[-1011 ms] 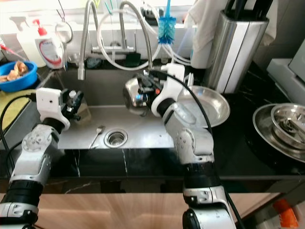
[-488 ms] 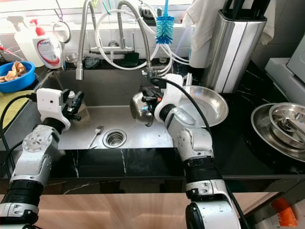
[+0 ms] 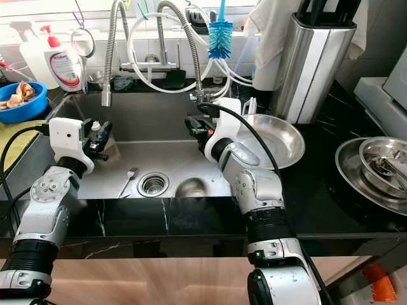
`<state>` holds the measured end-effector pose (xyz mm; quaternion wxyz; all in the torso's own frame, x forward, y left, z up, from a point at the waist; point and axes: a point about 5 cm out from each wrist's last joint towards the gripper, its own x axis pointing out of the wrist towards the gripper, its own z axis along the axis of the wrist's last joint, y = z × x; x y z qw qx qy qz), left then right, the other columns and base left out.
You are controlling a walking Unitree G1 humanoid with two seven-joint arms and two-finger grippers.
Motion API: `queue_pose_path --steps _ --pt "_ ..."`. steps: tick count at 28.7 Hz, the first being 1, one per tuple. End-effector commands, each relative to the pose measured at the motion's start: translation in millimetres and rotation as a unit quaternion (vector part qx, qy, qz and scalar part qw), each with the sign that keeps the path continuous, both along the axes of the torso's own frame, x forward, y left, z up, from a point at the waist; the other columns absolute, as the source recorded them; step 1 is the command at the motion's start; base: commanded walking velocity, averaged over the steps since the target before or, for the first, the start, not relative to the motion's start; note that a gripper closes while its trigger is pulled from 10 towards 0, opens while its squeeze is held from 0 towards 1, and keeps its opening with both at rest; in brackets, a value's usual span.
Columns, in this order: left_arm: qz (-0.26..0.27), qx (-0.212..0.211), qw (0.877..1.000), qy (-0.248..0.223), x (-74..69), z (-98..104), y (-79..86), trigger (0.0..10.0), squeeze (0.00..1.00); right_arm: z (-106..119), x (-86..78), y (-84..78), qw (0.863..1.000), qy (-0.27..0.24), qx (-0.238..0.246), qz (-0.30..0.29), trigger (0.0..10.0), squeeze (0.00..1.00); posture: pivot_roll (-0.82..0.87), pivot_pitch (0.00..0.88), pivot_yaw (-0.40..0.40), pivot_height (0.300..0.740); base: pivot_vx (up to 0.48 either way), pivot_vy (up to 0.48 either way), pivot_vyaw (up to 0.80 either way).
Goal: Kitchen organization
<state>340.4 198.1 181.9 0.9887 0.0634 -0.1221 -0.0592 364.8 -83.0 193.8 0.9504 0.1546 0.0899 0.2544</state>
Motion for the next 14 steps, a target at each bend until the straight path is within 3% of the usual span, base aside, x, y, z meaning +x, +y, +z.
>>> queue_pose_path --steps 1,2,9,11,14 --pt "-0.001 0.002 1.000 0.000 1.5 1.2 -0.9 10.0 0.00 11.7 0.4 3.2 1.000 -0.029 -0.007 0.002 10.0 0.31 -0.06 0.000 0.027 0.740 0.000 0.000 0.00" --pt "-0.001 0.002 1.000 -0.001 1.5 1.4 -1.1 10.0 0.00 14.1 0.3 3.3 0.999 -0.035 -0.006 0.001 10.0 0.00 -0.06 0.000 0.027 0.740 0.000 0.000 0.00" --pt "-0.003 0.001 1.000 -0.003 1.3 2.1 -2.4 10.0 0.00 41.7 -2.0 -4.2 0.993 -0.106 -0.044 -0.039 10.0 0.00 -0.06 0.000 0.029 0.740 0.000 0.000 0.00" --pt "-0.002 0.000 1.000 -0.002 1.3 1.3 -2.0 10.0 0.00 62.0 -3.7 -14.5 0.987 -0.136 -0.041 -0.069 10.0 0.00 -0.07 0.000 0.031 0.740 0.000 0.000 0.00" --pt "-0.002 0.000 1.000 -0.001 1.3 0.6 -2.2 10.0 0.00 70.4 -4.5 -22.0 0.983 -0.152 -0.048 -0.094 10.0 0.00 -0.07 0.000 0.030 0.740 0.000 0.000 0.00"
